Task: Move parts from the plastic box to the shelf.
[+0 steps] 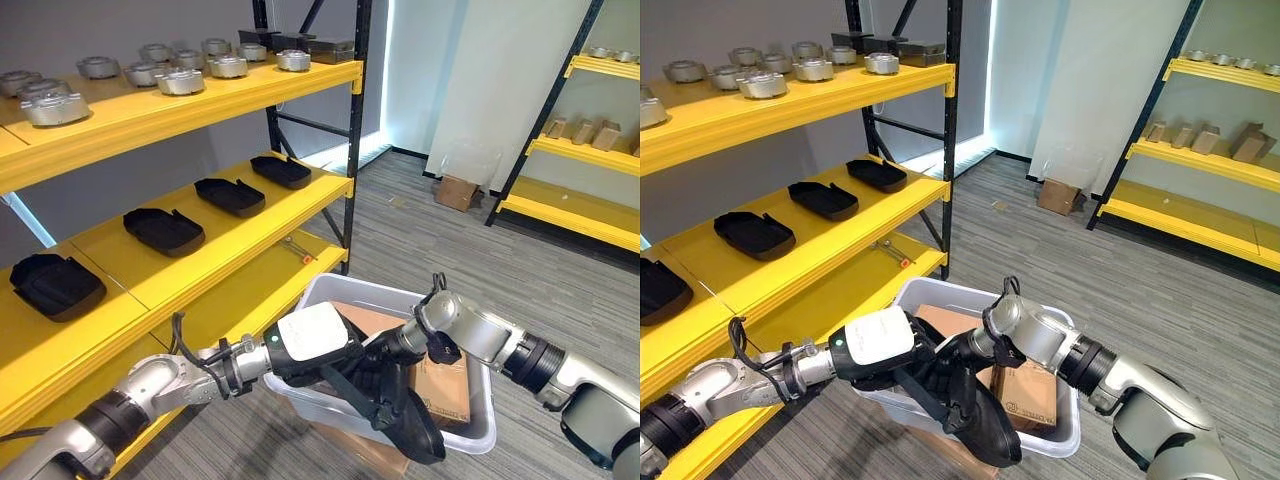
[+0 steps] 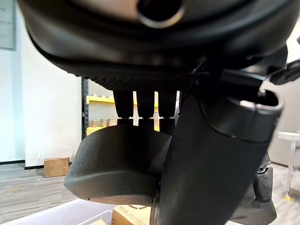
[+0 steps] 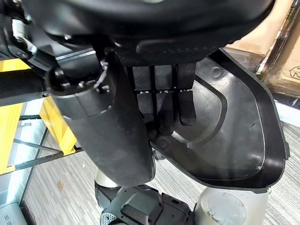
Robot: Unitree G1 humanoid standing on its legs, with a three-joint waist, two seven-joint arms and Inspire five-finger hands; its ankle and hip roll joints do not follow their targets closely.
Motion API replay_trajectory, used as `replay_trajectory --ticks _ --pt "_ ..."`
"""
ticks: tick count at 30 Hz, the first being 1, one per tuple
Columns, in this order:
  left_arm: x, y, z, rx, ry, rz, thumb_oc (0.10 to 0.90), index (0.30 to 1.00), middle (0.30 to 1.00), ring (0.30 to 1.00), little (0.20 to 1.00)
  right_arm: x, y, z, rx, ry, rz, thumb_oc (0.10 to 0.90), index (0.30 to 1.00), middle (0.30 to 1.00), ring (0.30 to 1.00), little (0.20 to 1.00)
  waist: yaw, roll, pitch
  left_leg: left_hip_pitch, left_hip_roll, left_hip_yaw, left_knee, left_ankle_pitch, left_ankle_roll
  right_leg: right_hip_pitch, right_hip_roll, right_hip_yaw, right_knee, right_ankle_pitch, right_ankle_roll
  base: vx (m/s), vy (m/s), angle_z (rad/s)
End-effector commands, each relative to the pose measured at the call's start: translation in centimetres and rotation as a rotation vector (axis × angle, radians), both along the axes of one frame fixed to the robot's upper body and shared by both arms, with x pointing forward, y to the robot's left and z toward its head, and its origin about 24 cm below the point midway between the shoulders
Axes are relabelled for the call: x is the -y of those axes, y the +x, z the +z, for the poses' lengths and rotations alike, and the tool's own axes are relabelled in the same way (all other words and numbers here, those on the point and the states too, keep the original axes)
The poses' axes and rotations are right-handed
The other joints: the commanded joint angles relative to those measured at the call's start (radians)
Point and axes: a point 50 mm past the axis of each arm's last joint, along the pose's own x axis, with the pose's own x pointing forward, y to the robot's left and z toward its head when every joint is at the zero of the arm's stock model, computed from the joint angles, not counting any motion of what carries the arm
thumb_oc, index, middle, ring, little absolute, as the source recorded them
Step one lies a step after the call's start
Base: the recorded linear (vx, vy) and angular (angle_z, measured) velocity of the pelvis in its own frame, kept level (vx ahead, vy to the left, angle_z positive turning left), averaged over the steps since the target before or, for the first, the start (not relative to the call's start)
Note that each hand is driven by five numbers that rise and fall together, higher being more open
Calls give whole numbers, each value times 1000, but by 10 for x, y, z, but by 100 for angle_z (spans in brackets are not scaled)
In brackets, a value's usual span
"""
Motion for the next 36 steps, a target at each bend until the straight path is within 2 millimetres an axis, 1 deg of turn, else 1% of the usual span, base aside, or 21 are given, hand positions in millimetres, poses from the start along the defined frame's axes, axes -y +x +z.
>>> replay_trajectory --ticks 1,7,10,11,12,13,15,16,17,20,22,26,36 --pt "46 15 103 263 -522 -149 400 300 300 300 300 -69 -3 60 115 186 299 400 300 300 300 300 36 -36 15 -22 30 -69 102 -82 38 19 -103 10 79 -72 69 0 0 0" --pt "40 18 108 306 -519 -108 400 300 300 300 300 -63 -1 65 136 143 328 400 300 300 300 300 37 -40 8 -25 28 -69 101 -79 37 20 -100 10 79 -75 69 8 -1 5" --pt "35 23 112 312 -521 -71 400 300 300 300 300 -62 -4 69 135 156 349 400 300 300 300 300 36 -40 5 -24 28 -69 99 -77 36 21 -99 11 78 -75 69 0 0 0" --pt "31 26 113 307 -523 -41 400 300 300 300 300 -63 -6 73 155 189 350 400 300 300 300 300 35 -40 4 -22 27 -69 97 -78 38 21 -98 13 77 -75 69 0 0 0" --pt "30 27 114 304 -524 -29 400 300 300 300 300 -64 -7 76 165 216 338 476 407 407 407 407 35 -41 3 -22 27 -69 97 -78 37 21 -98 13 76 -75 70 0 0 0" --pt "28 29 114 292 -534 -7 400 300 300 300 300 -67 -8 80 181 251 317 900 1000 1000 1000 1000 35 -40 2 -23 27 -71 97 -78 37 21 -97 14 76 -75 70 0 0 0" --pt "23 30 114 266 -554 19 400 300 300 300 300 -70 -7 89 198 315 281 900 1000 1000 1000 1000 37 -39 3 -24 24 -77 98 -79 39 23 -97 18 75 -76 70 0 0 0" --pt "22 30 114 265 -554 19 400 300 300 300 300 -71 -7 90 199 323 279 900 1000 1000 1000 1000 37 -39 3 -23 24 -77 98 -79 39 23 -97 18 75 -76 70 0 0 0" --pt "20 29 111 255 -554 19 400 300 300 300 300 -72 -5 95 203 358 258 900 1000 1000 1000 1000 41 -38 5 -23 23 -83 100 -81 40 24 -98 17 77 -77 69 0 0 0" --pt "17 25 105 239 -556 15 400 300 300 300 300 -70 1 99 220 368 222 900 1000 1000 1000 1000 50 -39 7 -26 21 -93 102 -83 41 27 -99 13 78 -79 68 0 0 0" --pt "16 23 101 227 -561 22 400 300 300 300 300 -67 5 101 220 368 193 900 1000 1000 1000 1000 55 -39 8 -28 20 -98 102 -84 41 29 -99 12 78 -80 67 2 5 5" --pt "14 22 99 216 -564 29 400 300 300 300 300 -59 10 101 220 357 171 900 1000 1000 1000 1000 58 -40 8 -31 21 -102 104 -82 41 30 -100 8 80 -81 67 2 0 4" --pt "10 20 94 186 -543 62 400 300 300 300 300 -35 23 104 273 300 126 900 1000 1000 1000 1000 51 -41 11 -36 23 -104 106 -80 40 27 -100 10 83 -82 67 0 0 0"
